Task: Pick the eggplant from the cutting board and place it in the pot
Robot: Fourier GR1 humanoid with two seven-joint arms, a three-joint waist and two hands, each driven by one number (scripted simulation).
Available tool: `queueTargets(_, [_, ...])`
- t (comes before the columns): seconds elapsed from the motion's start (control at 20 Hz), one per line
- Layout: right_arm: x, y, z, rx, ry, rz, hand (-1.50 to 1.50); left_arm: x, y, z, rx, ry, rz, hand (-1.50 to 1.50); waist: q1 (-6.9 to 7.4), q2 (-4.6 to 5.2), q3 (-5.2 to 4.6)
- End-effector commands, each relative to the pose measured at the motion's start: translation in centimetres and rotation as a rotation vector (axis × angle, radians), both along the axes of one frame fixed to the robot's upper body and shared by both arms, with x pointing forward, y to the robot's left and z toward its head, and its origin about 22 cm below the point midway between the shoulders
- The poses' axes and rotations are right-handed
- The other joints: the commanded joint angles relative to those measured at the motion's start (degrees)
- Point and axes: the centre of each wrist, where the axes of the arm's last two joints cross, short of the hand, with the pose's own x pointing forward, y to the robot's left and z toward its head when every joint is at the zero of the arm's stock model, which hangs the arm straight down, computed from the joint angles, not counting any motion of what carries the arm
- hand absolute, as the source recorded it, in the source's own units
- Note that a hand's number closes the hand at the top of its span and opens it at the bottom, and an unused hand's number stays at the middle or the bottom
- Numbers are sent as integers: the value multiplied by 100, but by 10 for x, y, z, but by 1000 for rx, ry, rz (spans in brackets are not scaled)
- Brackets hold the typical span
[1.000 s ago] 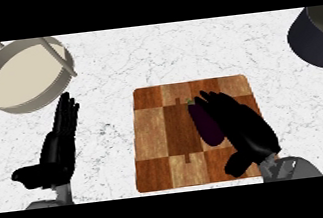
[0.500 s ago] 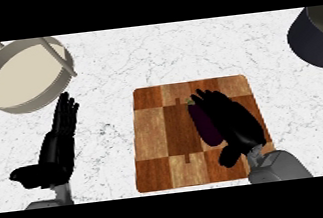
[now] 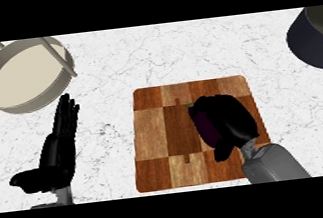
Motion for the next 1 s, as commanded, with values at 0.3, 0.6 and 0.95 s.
queueTargets(0.3, [2,14,-1,23,-98,30,150,14,-15,12,-3,-1,-10,0,-8,34,28])
queueTargets(0.6, [50,1,6,23,-64,-286,150,9,-11,4,-3,-18,-19,0,114,81,30])
queueTargets(0.95, [116,9,48,-8,-92,-635,150,7,1,13,11,-17,-53,0,246,93,31])
